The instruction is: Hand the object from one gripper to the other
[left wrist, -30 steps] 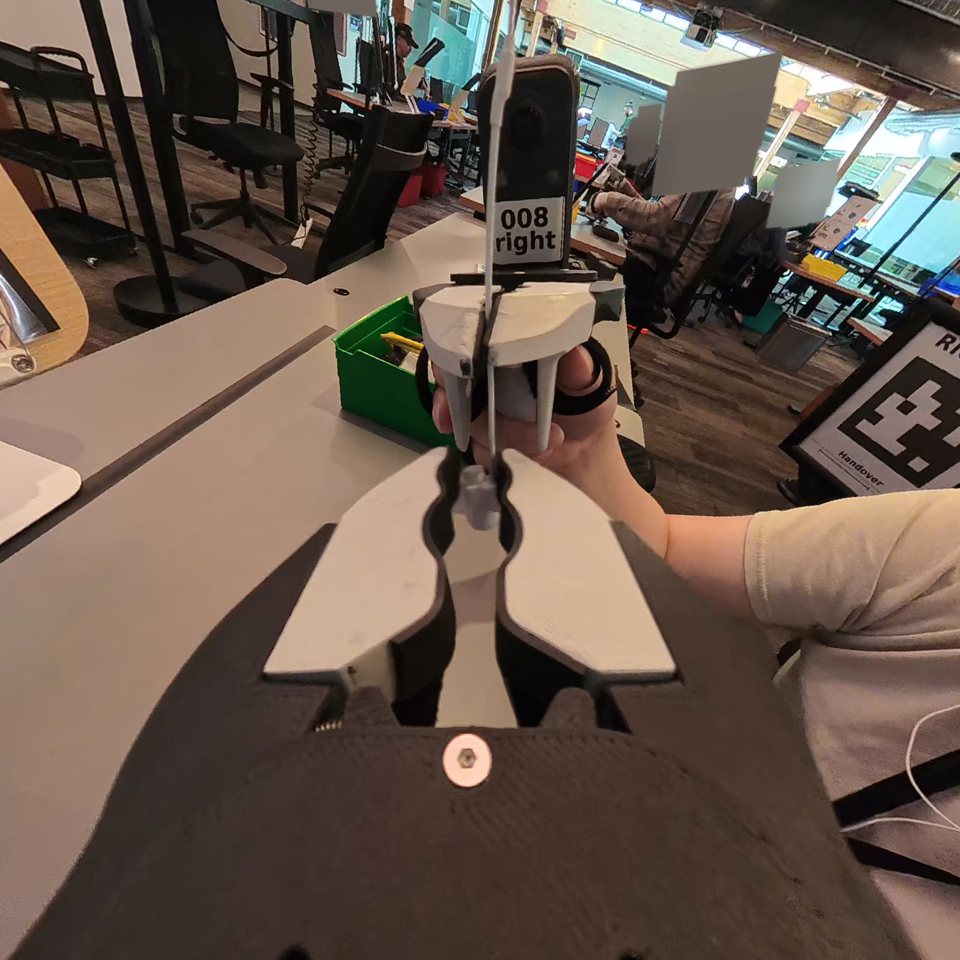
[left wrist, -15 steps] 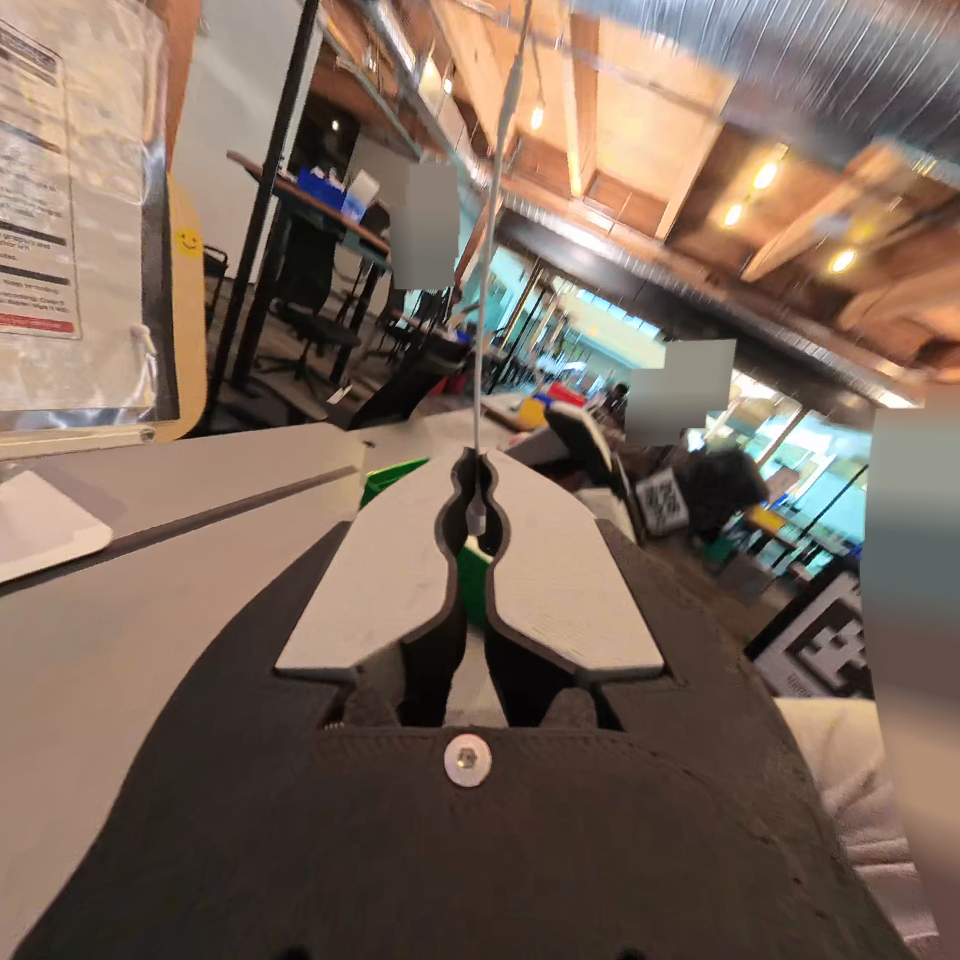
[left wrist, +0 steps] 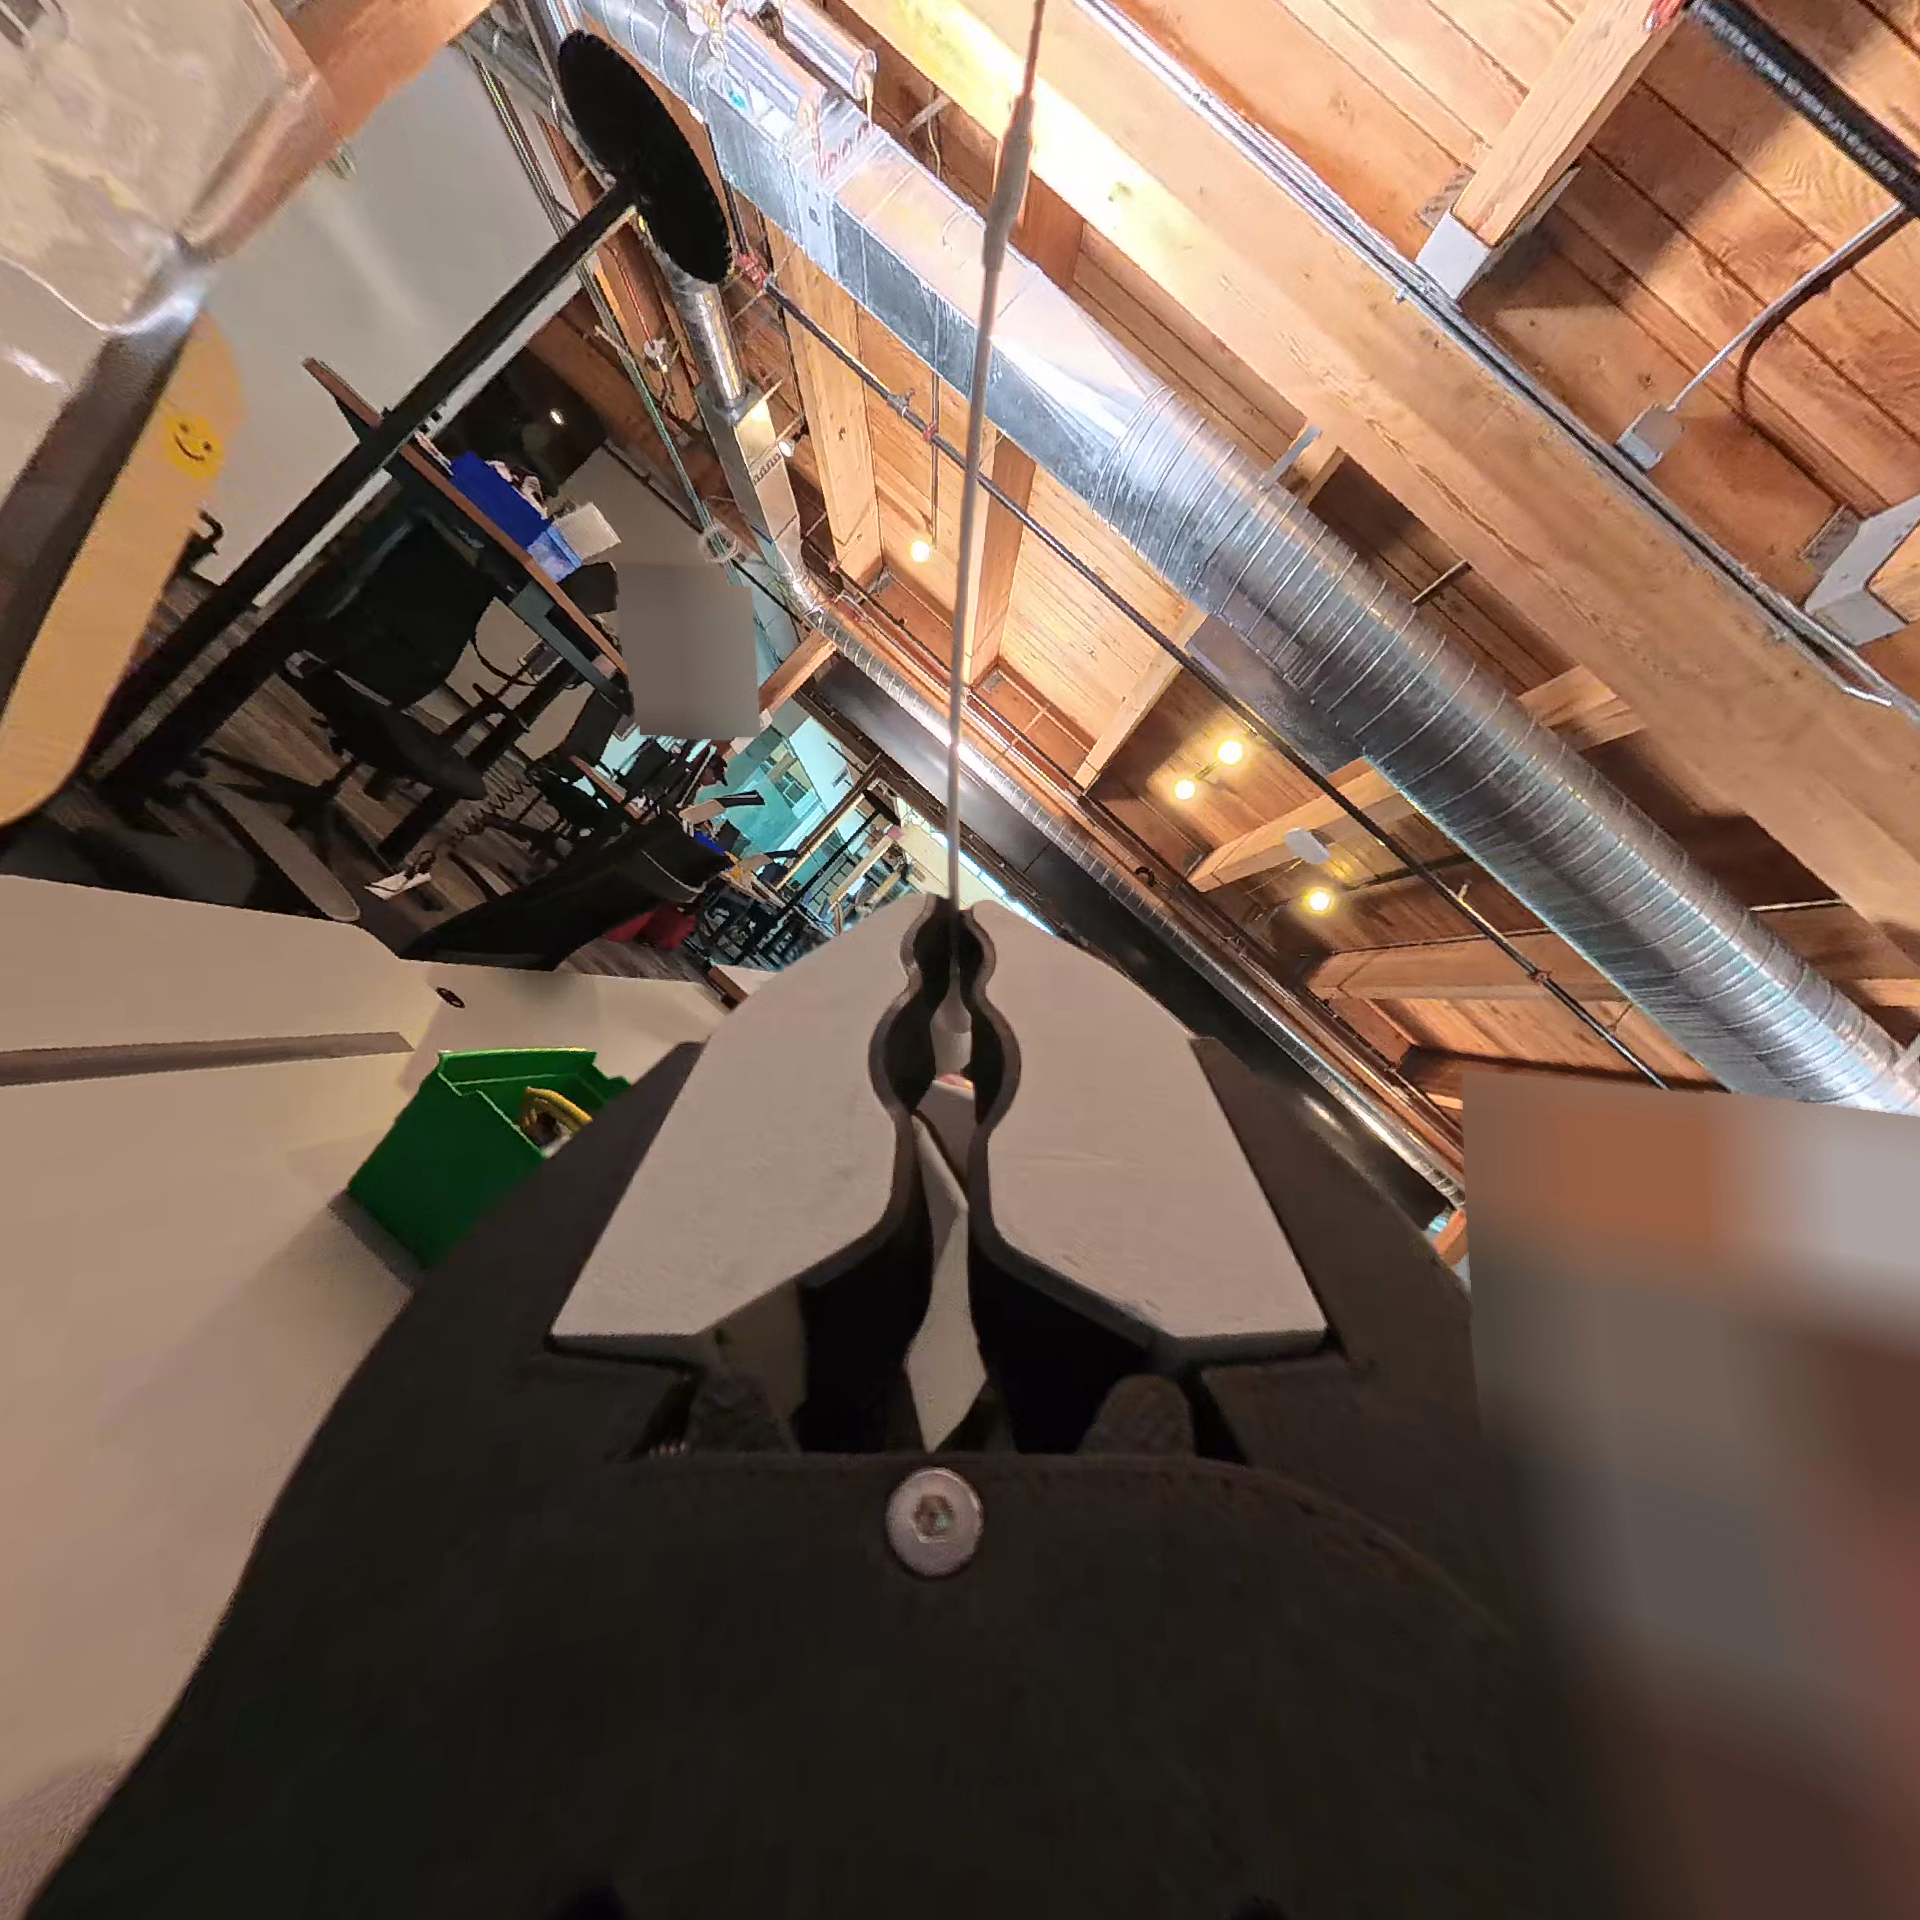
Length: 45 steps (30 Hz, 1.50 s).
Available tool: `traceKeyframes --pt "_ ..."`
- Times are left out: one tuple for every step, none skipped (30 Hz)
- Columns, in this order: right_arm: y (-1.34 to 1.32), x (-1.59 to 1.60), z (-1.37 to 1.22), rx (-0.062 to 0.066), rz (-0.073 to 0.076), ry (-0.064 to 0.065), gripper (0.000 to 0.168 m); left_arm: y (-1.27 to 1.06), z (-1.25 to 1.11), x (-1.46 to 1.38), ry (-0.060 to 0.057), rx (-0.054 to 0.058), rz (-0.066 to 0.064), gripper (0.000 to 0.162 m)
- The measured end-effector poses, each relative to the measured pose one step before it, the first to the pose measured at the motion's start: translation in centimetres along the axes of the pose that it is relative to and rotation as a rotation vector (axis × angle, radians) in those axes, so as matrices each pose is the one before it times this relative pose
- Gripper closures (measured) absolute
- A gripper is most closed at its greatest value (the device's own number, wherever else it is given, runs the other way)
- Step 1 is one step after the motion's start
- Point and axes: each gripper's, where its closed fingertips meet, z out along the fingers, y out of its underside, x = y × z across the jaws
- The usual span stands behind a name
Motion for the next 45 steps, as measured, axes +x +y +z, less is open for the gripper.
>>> traceKeyframes --pt "0.146 -0.120 0.069 -0.0111 -0.0199 -0.0073 0.148 0.510 0.307 0.038 0.0029 -0.0171 -0.0054 0.162" --pt "0.209 0.005 0.076 -0.0161 -0.0215 0.0052 0.148 0.390 0.278 -0.050 -0.0013 -0.0087 -0.0052 0.162" --pt "0.166 0.005 0.082 -0.0129 -0.0203 0.0079 0.148 0.317 0.242 -0.110 -0.0028 -0.0023 -0.0050 0.162" --pt "0.096 -0.059 0.038 -0.0084 -0.0179 0.0045 0.148 0.265 0.214 -0.180 -0.0052 -0.0014 -0.0055 0.162" --pt "0.064 -0.097 0.028 -0.0056 -0.0132 0.0017 0.148 0.205 0.176 -0.230 -0.0051 0.0005 -0.0078 0.162" --pt "0.093 -0.161 0.048 -0.0082 -0.0115 -0.0031 0.148 0.181 0.143 -0.199 -0.0021 0.0000 -0.0116 0.162" --pt "0.079 -0.093 0.044 -0.0071 -0.0105 0.0011 0.149 0.133 0.112 -0.205 -0.0009 0.0004 -0.0126 0.162" --pt "0.000 -0.089 0.012 -0.0011 -0.0110 0.0002 0.151 0.145 0.107 -0.157 0.0021 -0.0030 -0.0130 0.162" --pt "-0.005 -0.064 0.000 0.0006 -0.0092 0.0008 0.154 0.142 0.097 -0.129 0.0028 -0.0040 -0.0128 0.162" --pt "0.040 -0.043 0.016 -0.0015 -0.0046 -0.0010 0.155 0.006 0.042 -0.068 0.0052 0.0043 -0.0122 0.162" --pt "0.079 -0.056 0.020 -0.0031 0.0011 -0.0048 0.155 -0.024 0.008 -0.097 0.0021 0.0018 -0.0075 0.162" --pt "0.071 -0.068 0.026 -0.0019 0.0053 -0.0074 0.155 -0.012 0.005 -0.101 -0.0005 -0.0036 0.0007 0.162" --pt "0.118 -0.083 0.046 -0.0041 0.0112 -0.0101 0.155 -0.046 -0.034 -0.142 -0.0053 -0.0007 0.0030 0.162" --pt "0.078 -0.047 0.038 -0.0032 0.0202 -0.0091 0.155 -0.056 -0.027 -0.075 -0.0023 0.0016 0.0040 0.162" --pt "0.005 0.049 0.004 0.0018 0.0245 -0.0035 0.155 -0.011 0.019 0.076 0.0060 0.0014 0.0042 0.162" --pt "0.030 0.193 -0.037 0.0045 0.0272 0.0024 0.155 -0.034 0.032 0.216 0.0150 0.0023 0.0010 0.160" --pt "0.095 0.320 -0.052 0.0051 0.0377 0.0033 0.155 -0.047 0.063 0.287 0.0179 0.0014 0.0061 0.148" --pt "0.180 0.444 -0.060 0.0055 0.0554 0.0015 0.155 0.100 0.086 0.129 0.0028 -0.0144 0.0121 0.136" --pt "0.254 0.642 -0.066 0.0055 0.0786 0.0049 0.155 0.176 0.069 0.122 -0.0006 -0.0241 0.0247 0.132" --pt "0.283 0.831 -0.064 0.0051 0.1061 0.0060 0.156 0.078 0.023 0.027 -0.0102 -0.0168 0.0324 0.128" --pt "0.252 0.953 -0.064 0.0061 0.1337 0.0033 0.155 -0.138 -0.020 0.032 -0.0125 -0.0015 0.0429 0.123" --pt "0.129 1.020 -0.081 0.0132 0.1609 -0.0019 0.156 -0.245 -0.065 0.001 -0.0168 0.0056 0.0527 0.119" --pt "-0.037 1.081 -0.138 0.0225 0.1842 -0.0072 0.155 -0.211 -0.094 -0.047 -0.0199 0.0018 0.0613 0.119" --pt "-0.123 1.127 -0.157 0.0267 0.1984 -0.0106 0.155 -0.110 -0.073 -0.120 -0.0235 -0.0041 0.0623 0.119" --pt "-0.143 1.141 -0.177 0.0266 0.2052 -0.0145 0.156 0.012 -0.061 -0.246 -0.0316 -0.0103 0.0559 0.119" --pt "-0.108 1.106 -0.169 0.0228 0.2054 -0.0204 0.156 0.076 -0.050 -0.337 -0.0373 -0.0132 0.0477 0.120" --pt "-0.063 1.049 -0.161 0.0169 0.2001 -0.0267 0.156 0.086 -0.040 -0.330 -0.0361 -0.0128 0.0432 0.120" --pt "-0.094 1.043 -0.176 0.0173 0.1936 -0.0278 0.156 0.098 -0.034 -0.346 -0.0362 -0.0118 0.0391 0.120" --pt "-0.238 1.033 -0.240 0.0265 0.1864 -0.0274 0.156 0.081 -0.035 -0.339 -0.0351 -0.0101 0.0362 0.120" --pt "-0.420 1.010 -0.299 0.0403 0.1770 -0.0288 0.156 0.052 -0.034 -0.304 -0.0316 -0.0066 0.0335 0.120" --pt "-0.516 1.023 -0.355 0.0456 0.1700 -0.0255 0.156 0.025 -0.025 -0.256 -0.0274 -0.0031 0.0293 0.120" --pt "-0.476 1.114 -0.364 0.0402 0.1617 -0.0166 0.157 0.023 -0.015 -0.195 -0.0222 -0.0016 0.0231 0.121" --pt "-0.456 1.097 -0.358 0.0354 0.1451 -0.0115 0.157 0.048 0.038 -0.106 -0.0146 -0.0018 0.0171 0.121" --pt "-0.452 0.956 -0.311 0.0331 0.1171 -0.0105 0.157 0.143 0.081 -0.007 -0.0081 -0.0058 0.0141 0.121" --pt "-0.396 0.764 -0.251 0.0295 0.0817 -0.0085 0.157 0.221 0.142 0.060 -0.0044 -0.0102 0.0134 0.121" --pt "-0.209 0.551 -0.137 0.0201 0.0463 -0.0062 0.156 0.279 0.193 0.091 -0.0035 -0.0125 0.0151 0.121" --pt "0.061 0.392 -0.030 0.0049 0.0186 -0.0006 0.157 0.319 0.230 0.129 -0.0037 -0.0139 0.0191 0.120" --pt "0.305 0.253 0.077 -0.0087 0.0002 0.0021 0.156 0.365 0.267 0.111 -0.0064 -0.0148 0.0203 0.119" --pt "0.431 0.064 0.132 -0.0146 -0.0076 -0.0025 0.156 0.397 0.303 0.176 -0.0037 -0.0153 0.0166 0.118" --pt "0.449 -0.091 0.166 -0.0144 -0.0069 -0.0079 0.156 0.437 0.334 0.301 0.0073 -0.0167 0.0072 0.117" --pt "0.428 -0.161 0.162 -0.0132 -0.0042 -0.0101 0.156 0.484 0.345 0.352 0.0151 -0.0197 -0.0059 0.116" --pt "0.432 -0.128 0.154 -0.0143 -0.0027 -0.0078 0.156 0.446 0.339 0.388 0.0231 -0.0173 -0.0160 0.116" --pt "0.436 -0.052 0.145 -0.0165 -0.0045 -0.0036 0.156 0.357 0.312 0.374 0.0279 -0.0108 -0.0263 0.116" --pt "0.468 -0.003 0.143 -0.0184 -0.0091 -0.0005 0.156 0.279 0.262 0.348 0.0310 -0.0058 -0.0317 0.116" --pt "0.512 0.053 0.151 -0.0209 -0.0137 0.0020 0.157 0.218 0.209 0.333 0.0318 -0.0044 -0.0284 0.119"
